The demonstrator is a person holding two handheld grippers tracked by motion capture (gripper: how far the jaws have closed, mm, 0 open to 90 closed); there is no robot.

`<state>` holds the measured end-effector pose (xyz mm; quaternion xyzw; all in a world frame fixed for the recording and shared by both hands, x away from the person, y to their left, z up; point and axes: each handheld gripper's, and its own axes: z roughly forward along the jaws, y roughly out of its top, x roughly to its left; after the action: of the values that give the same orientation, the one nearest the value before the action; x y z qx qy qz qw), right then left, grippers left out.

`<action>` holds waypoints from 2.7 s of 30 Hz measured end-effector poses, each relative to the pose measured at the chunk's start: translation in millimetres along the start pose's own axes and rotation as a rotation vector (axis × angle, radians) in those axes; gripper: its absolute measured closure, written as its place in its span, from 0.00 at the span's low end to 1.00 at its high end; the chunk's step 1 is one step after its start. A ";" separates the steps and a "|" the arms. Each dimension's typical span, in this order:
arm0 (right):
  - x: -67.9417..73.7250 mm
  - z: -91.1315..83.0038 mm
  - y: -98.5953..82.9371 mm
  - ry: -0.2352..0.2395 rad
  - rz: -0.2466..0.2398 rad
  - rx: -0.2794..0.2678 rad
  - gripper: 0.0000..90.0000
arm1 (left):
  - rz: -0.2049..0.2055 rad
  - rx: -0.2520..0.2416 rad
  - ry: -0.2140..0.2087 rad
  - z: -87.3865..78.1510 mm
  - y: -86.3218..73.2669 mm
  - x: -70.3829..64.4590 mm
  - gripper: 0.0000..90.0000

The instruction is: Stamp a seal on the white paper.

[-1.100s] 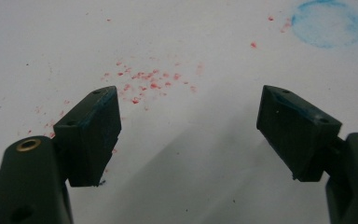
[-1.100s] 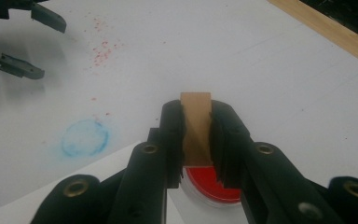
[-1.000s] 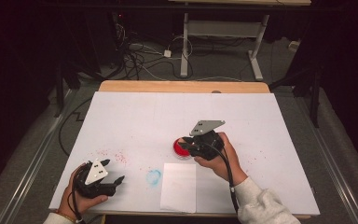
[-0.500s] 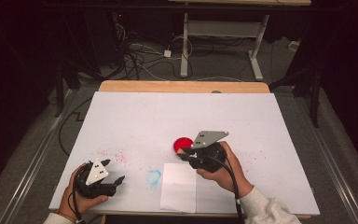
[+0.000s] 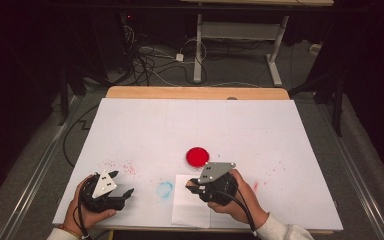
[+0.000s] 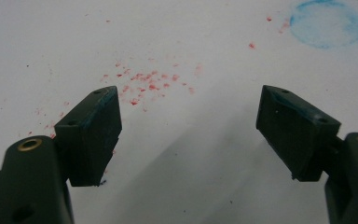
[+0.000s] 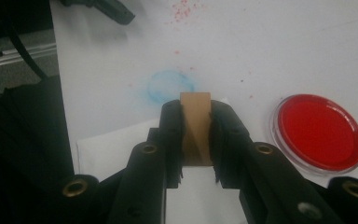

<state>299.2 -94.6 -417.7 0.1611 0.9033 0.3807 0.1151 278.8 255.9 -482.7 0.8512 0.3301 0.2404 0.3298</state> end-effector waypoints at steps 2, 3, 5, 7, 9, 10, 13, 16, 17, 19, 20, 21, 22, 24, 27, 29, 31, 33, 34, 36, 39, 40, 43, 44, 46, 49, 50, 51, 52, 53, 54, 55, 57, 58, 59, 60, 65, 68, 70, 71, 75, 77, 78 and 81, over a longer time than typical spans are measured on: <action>0.4 1.4 -2.6 0.000 0.003 0.010 0.84 | 0.000 0.002 -0.001 0.2 0.3 -0.3 0.24; 1.4 2.7 -3.9 0.003 0.007 0.015 0.84 | 0.001 0.003 -0.001 0.5 0.4 -0.4 0.24; 3.1 6.1 -6.4 0.003 -0.001 0.032 0.84 | 0.000 0.004 -0.001 1.0 0.4 -0.5 0.24; 4.8 10.2 -8.6 0.007 -0.007 0.047 0.84 | 0.003 0.006 -0.002 1.2 0.4 -0.4 0.24; 6.0 14.4 -10.8 0.005 -0.009 0.063 0.84 | 0.003 0.006 -0.003 1.3 0.2 -0.3 0.24; 6.1 16.6 -11.9 0.007 -0.007 0.068 0.84 | 0.002 0.006 -0.003 1.2 0.1 -0.2 0.24; 5.9 22.5 -14.8 0.006 -0.010 0.088 0.84 | 0.001 0.006 -0.003 1.3 -0.1 0.1 0.24; 5.5 27.0 -17.1 0.001 -0.009 0.099 0.84 | 0.003 0.006 -0.004 1.4 -0.2 0.2 0.24; 4.6 28.0 -17.9 -0.009 -0.009 0.101 0.84 | 0.002 0.005 -0.005 1.3 -0.2 0.2 0.24; 2.6 29.7 -19.6 -0.007 0.005 0.102 0.84 | 0.003 0.005 -0.005 1.1 -0.3 0.3 0.24; 2.1 30.2 -20.1 -0.011 0.001 0.110 0.84 | 0.002 0.006 -0.005 1.2 -0.3 0.3 0.24; 2.3 31.3 -20.7 -0.013 0.008 0.110 0.84 | 0.002 0.006 -0.005 1.2 -0.3 0.3 0.24; 2.2 32.0 -21.2 -0.011 0.005 0.115 0.84 | 0.001 0.006 -0.005 1.3 -0.2 0.2 0.24; 2.4 33.5 -21.8 -0.015 -0.006 0.125 0.84 | 0.004 0.006 -0.005 1.1 -0.2 0.2 0.24; 2.1 36.5 -23.7 -0.013 -0.003 0.134 0.84 | 0.002 0.005 -0.005 1.1 -0.3 0.3 0.24; 2.1 40.5 -26.0 -0.008 -0.009 0.157 0.84 | 0.002 0.006 -0.006 1.2 -0.3 0.3 0.24; 1.7 41.9 -26.5 -0.009 -0.005 0.157 0.84 | 0.002 0.006 -0.006 1.3 -0.4 0.3 0.24; 0.7 42.4 -26.9 0.001 0.002 0.155 0.84 | 0.003 0.007 -0.006 1.3 -0.4 0.2 0.24; 0.5 42.5 -27.0 0.002 0.003 0.157 0.84 | 0.003 0.007 -0.006 1.4 -0.4 0.2 0.24; 0.5 43.0 -26.4 0.001 -0.006 0.161 0.84 | 0.004 0.007 -0.006 1.4 -0.3 -0.1 0.24; 0.7 43.4 -26.3 0.002 -0.005 0.165 0.85 | 0.005 0.006 -0.006 1.4 -0.2 -0.3 0.24; 0.8 43.4 -26.3 0.001 -0.006 0.166 0.85 | 0.005 0.007 -0.006 1.4 -0.1 -0.3 0.24; -0.8 43.5 -26.6 0.008 -0.002 0.168 0.84 | 0.009 0.008 -0.006 1.5 0.2 -0.9 0.24; -1.3 43.6 -26.7 0.013 -0.001 0.167 0.84 | 0.010 0.008 -0.005 1.4 0.2 -0.9 0.24; -1.6 43.7 -26.5 0.015 0.003 0.168 0.84 | 0.010 0.008 -0.004 1.2 0.4 -0.9 0.24; -3.6 44.1 -26.9 0.026 0.011 0.166 0.84 | 0.009 0.008 -0.005 1.4 0.2 -1.1 0.24; -3.2 43.9 -27.0 0.024 0.013 0.168 0.84 | 0.009 0.008 -0.005 1.5 0.2 -1.1 0.24; -2.3 44.2 -26.8 0.020 0.009 0.167 0.84 | 0.008 0.008 -0.005 1.5 0.3 -1.1 0.24; -1.5 44.1 -26.6 0.013 -0.001 0.170 0.84 | 0.009 0.008 -0.004 1.5 0.4 -1.2 0.24; -0.2 44.1 -26.6 0.008 -0.004 0.169 0.84 | 0.011 0.009 -0.005 1.5 0.5 -1.4 0.24; 0.3 44.0 -26.5 0.002 -0.010 0.172 0.84 | 0.010 0.007 -0.005 1.7 0.6 -1.7 0.24; 0.7 44.1 -26.4 0.001 -0.010 0.172 0.84 | 0.013 0.011 -0.006 1.5 0.7 -1.5 0.24; 0.9 44.3 -26.3 0.001 -0.011 0.172 0.84 | 0.013 0.011 -0.005 1.7 0.6 -1.4 0.24; 0.8 44.3 -26.4 0.002 -0.012 0.172 0.84 | 0.013 0.011 -0.005 1.7 0.6 -1.4 0.24; 1.0 44.3 -26.5 -0.001 -0.014 0.172 0.84 | 0.014 0.011 -0.005 1.6 0.7 -1.5 0.24; 1.3 44.0 -26.4 -0.003 -0.017 0.177 0.84 | 0.015 0.011 -0.005 1.6 0.7 -1.5 0.24; 1.5 44.3 -26.6 -0.001 -0.022 0.175 0.84 | 0.010 0.006 -0.005 1.5 0.8 -2.1 0.24; 1.8 44.7 -26.5 -0.002 -0.029 0.175 0.84 | 0.012 0.008 -0.005 1.6 0.9 -2.2 0.24; 1.3 44.6 -26.7 -0.001 -0.025 0.175 0.84 | 0.013 0.008 -0.005 1.4 1.1 -2.5 0.24; 1.0 44.6 -26.7 -0.001 -0.021 0.175 0.84 | 0.012 0.009 -0.004 1.4 1.0 -2.7 0.24; 0.5 44.4 -25.8 0.001 -0.019 0.177 0.84 | 0.013 0.007 -0.004 0.9 1.0 -2.0 0.24; 0.7 44.0 -25.8 0.003 -0.019 0.173 0.84 | 0.012 0.006 -0.004 0.8 1.0 -1.8 0.24; 0.3 43.7 -25.7 0.002 -0.014 0.173 0.84 | 0.011 0.006 -0.005 0.9 1.0 -1.6 0.24; -1.8 41.7 -24.7 0.015 -0.012 0.165 0.84 | 0.011 0.004 -0.006 1.3 0.8 -1.6 0.24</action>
<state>309.7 -84.5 -464.0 0.1620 0.9332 0.3056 0.0971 278.9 253.7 -483.2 0.8543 0.3250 0.2389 0.3279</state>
